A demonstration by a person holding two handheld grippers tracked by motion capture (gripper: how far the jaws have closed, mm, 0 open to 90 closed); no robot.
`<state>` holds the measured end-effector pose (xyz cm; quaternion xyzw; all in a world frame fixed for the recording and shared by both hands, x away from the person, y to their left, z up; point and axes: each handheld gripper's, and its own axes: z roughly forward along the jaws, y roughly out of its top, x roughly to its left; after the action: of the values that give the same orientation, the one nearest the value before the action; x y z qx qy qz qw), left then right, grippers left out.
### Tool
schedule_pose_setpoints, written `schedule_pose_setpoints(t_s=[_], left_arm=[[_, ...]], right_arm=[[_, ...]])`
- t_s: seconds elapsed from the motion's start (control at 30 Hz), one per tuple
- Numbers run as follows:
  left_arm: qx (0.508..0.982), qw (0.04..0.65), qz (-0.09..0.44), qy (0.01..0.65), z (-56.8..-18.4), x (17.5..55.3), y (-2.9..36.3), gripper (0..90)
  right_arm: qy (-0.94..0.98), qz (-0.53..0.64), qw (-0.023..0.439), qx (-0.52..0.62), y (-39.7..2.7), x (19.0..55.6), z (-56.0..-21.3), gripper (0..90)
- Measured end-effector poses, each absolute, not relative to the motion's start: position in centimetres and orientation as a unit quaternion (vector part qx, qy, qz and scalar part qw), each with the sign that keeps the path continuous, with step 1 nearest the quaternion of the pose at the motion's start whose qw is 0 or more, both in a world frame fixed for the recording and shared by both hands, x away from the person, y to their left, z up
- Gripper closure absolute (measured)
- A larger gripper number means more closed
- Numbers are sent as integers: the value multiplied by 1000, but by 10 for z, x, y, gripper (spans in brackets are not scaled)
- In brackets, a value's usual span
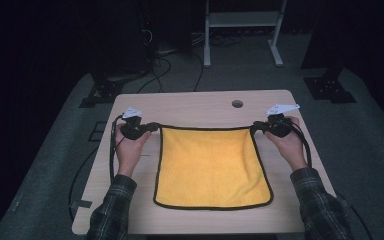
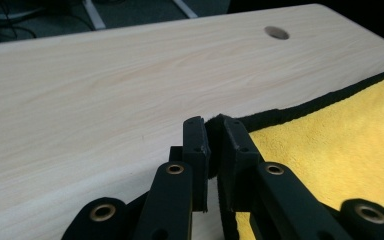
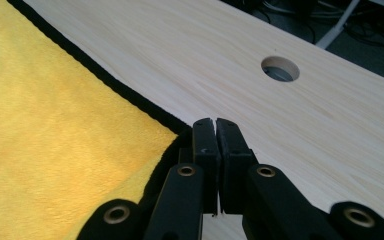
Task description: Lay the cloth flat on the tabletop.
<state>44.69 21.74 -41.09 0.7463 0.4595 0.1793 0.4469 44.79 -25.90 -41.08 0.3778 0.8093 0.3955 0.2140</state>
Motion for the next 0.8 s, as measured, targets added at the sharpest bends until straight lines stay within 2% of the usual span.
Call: schedule_pose_setpoints(t_s=[0.27, 0.43, 0.63, 0.7, 0.8], left_arm=[[750, 424, 171, 477, -434, 465, 216, 823], [755, 408, 178, 481, -436, 472, 214, 823], [760, 392, 177, 487, -439, 485, 214, 814], [760, 390, 177, 490, -441, 485, 213, 780], [760, 388, 173, 493, -442, 485, 214, 667]], right_arm=[[817, 374, 208, 387, -256, 464, -424, 869], [817, 366, 211, 392, -258, 468, -429, 884], [808, 366, 214, 410, -270, 467, -428, 853], [808, 368, 216, 406, -271, 465, -427, 833], [810, 369, 212, 404, -271, 463, -426, 796]])
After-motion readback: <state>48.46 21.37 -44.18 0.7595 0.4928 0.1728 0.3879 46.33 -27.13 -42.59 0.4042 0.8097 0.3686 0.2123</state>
